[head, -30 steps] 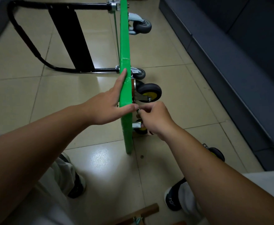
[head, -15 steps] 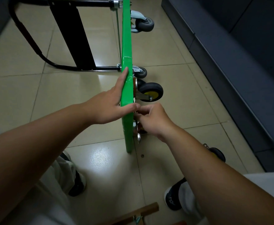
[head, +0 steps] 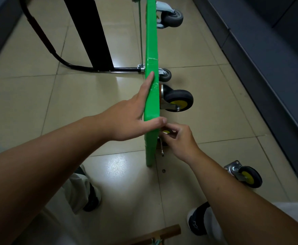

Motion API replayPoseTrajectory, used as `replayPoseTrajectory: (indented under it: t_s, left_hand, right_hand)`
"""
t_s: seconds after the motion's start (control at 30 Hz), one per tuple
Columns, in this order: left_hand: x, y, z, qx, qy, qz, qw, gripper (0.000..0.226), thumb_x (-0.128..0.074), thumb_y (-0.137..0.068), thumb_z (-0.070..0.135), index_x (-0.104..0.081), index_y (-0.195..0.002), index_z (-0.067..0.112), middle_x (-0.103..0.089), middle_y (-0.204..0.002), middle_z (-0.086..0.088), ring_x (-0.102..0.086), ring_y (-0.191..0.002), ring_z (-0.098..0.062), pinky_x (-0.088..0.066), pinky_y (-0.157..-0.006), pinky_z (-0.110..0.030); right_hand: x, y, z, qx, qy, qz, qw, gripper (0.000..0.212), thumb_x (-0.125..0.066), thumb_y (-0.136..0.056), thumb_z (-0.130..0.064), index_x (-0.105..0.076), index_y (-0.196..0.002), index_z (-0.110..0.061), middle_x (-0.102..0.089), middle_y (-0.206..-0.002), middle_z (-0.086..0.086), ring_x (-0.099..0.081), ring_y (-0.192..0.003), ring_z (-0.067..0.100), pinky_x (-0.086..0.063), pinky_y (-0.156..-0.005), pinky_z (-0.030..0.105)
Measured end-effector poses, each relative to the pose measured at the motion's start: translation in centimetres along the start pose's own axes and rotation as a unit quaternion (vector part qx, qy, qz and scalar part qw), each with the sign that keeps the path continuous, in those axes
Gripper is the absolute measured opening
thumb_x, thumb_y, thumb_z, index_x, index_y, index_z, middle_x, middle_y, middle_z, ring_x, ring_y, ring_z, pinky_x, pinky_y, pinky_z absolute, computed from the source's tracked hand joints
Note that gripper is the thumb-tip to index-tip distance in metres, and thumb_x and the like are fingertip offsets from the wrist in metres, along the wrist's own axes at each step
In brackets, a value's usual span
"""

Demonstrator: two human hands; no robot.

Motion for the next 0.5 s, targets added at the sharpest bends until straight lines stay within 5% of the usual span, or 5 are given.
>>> replayPoseTrajectory:
  t_s: [0.23, 0.4, 0.5]
  left_hand:
    - [0.1, 0.0, -0.1, -0.005, -0.002, 0.009, 1.000, 0.111, -0.051, -0.082, 0.077, 0.031, -0.150, 0.046, -0.042, -0.156, 0.003, -0.066, -0.105, -0.020, -0.053, -0.095, -0.038]
    - [0.2, 0.0, 0.0, -0.009, -0.003, 0.005, 1.000, 0.110, -0.051, -0.084, 0.076, 0.031, -0.150, 0.046, -0.039, -0.159, 0.002, -0.065, -0.108, -0.020, -0.053, -0.096, -0.037]
    - [0.1, 0.1, -0.1, -0.005, 0.006, -0.001, 1.000, 0.108, -0.050, -0.082, 0.079, 0.032, -0.147, 0.051, -0.039, -0.159, -0.002, -0.067, -0.106, -0.021, -0.056, -0.093, -0.041]
  right_hand:
    - [-1.0, -2.7, 1.5, 0.019, 0.002, 0.036, 0.999, 0.030, -0.069, -0.091, -0.002, -0.072, -0.112, -0.024, -0.071, -0.110, 0.003, -0.068, -0.106, 0.018, -0.058, -0.093, 0.035]
    - [-0.5, -2.2, 1.6, 0.040, 0.067, 0.050, 0.996, 0.029, -0.069, -0.093, -0.007, -0.072, -0.120, -0.016, -0.069, -0.108, 0.005, -0.066, -0.101, 0.014, -0.055, -0.086, 0.021]
    - [0.4, -0.7, 3.3, 0.006, 0.170, 0.033, 0.985, 0.025, -0.065, -0.096, -0.013, -0.073, -0.118, -0.023, -0.070, -0.102, 0.002, -0.066, -0.091, 0.016, -0.056, -0.080, 0.028]
Point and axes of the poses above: each hand's wrist, its own y-axis away from the middle knuckle, its own x-axis out of the back of the hand, z = x × y, the point moved 3 cm from there along -y, towards the middle knuckle
